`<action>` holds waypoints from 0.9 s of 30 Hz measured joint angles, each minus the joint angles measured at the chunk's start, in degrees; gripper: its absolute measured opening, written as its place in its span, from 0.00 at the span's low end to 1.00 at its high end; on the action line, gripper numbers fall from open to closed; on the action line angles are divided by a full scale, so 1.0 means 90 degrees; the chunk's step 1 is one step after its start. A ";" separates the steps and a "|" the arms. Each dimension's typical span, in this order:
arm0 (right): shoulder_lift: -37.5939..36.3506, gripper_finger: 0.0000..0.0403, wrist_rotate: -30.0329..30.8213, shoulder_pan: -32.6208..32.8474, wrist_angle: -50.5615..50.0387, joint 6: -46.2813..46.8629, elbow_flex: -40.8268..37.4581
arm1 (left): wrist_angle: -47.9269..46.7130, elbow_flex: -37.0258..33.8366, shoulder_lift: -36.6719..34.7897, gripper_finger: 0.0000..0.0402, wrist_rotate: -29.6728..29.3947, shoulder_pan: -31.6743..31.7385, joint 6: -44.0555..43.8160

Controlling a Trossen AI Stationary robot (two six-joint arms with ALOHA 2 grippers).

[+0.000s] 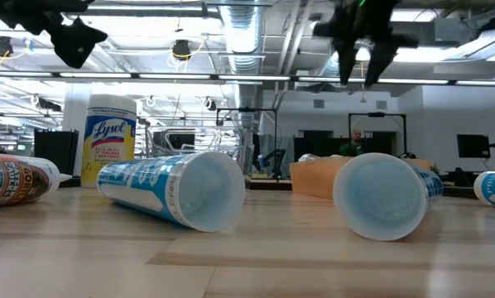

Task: Pick & place silicon tubes, Sealant and Lysol wipes
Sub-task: Put the orange sealant into the orange bin

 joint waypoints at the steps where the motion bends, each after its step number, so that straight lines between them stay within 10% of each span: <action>1: -0.0182 0.61 0.0113 0.0164 -0.0004 -0.0147 0.0000 | -0.0135 0.0130 0.0213 0.58 0.0137 0.0000 -0.0055; 13: -0.1655 0.61 0.0894 0.1594 -0.0095 -0.1599 -0.0005 | -0.0773 0.1673 0.2335 0.58 0.0868 -0.0235 -0.1030; 27: -0.2840 0.61 0.1215 0.2479 -0.0462 -0.0645 -0.0701 | -0.0294 0.1834 0.3172 0.58 0.0775 -0.0373 -0.3008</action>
